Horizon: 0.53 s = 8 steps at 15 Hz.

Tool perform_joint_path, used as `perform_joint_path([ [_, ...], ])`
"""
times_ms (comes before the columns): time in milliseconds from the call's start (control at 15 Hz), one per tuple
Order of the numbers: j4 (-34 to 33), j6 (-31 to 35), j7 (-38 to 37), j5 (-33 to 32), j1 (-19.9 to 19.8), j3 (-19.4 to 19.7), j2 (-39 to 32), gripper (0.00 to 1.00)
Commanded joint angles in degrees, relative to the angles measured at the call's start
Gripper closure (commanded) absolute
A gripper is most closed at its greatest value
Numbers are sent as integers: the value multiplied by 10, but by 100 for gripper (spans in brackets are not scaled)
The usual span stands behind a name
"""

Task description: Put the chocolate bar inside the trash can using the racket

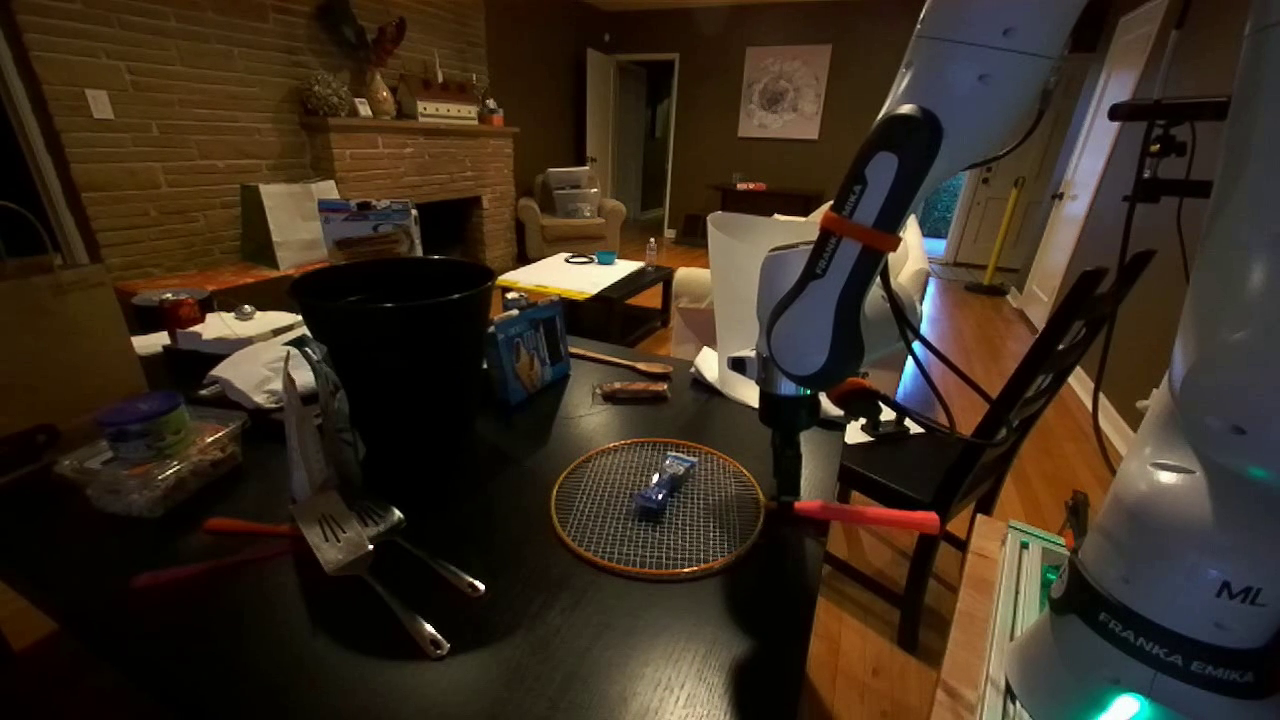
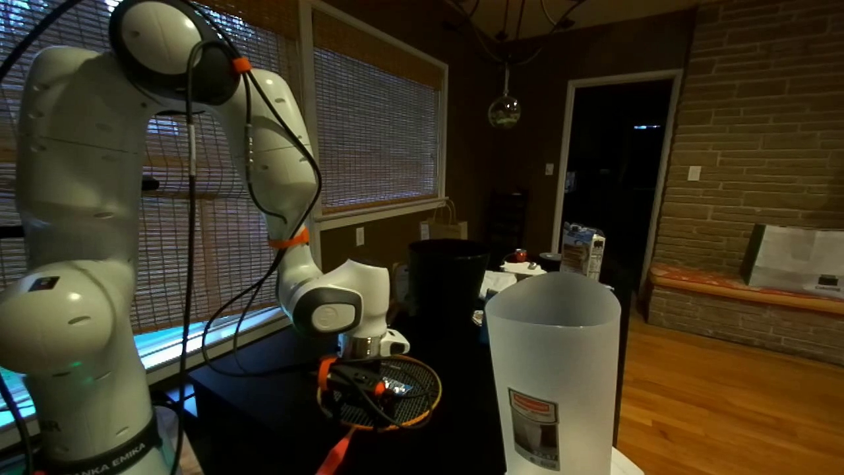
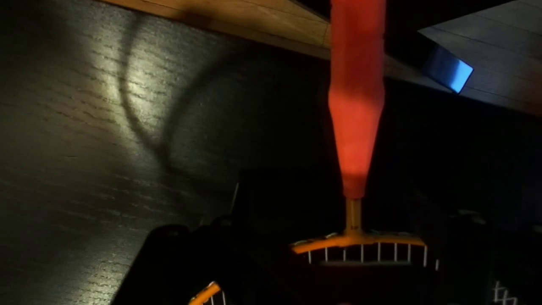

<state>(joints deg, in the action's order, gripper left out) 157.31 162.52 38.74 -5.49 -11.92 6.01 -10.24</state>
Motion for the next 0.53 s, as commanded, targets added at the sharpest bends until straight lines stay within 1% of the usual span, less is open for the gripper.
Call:
perform_joint_path([
  [0, 0, 5, -3, 4, -6, -10, -9, 39],
  [133, 0, 4, -4, 2, -6, -10, -11, 54],
  [400, 0, 7, -6, 1, -6, -11, -18, 81],
  [467, 0, 7, -6, 1, -7, -11, -19, 88],
])
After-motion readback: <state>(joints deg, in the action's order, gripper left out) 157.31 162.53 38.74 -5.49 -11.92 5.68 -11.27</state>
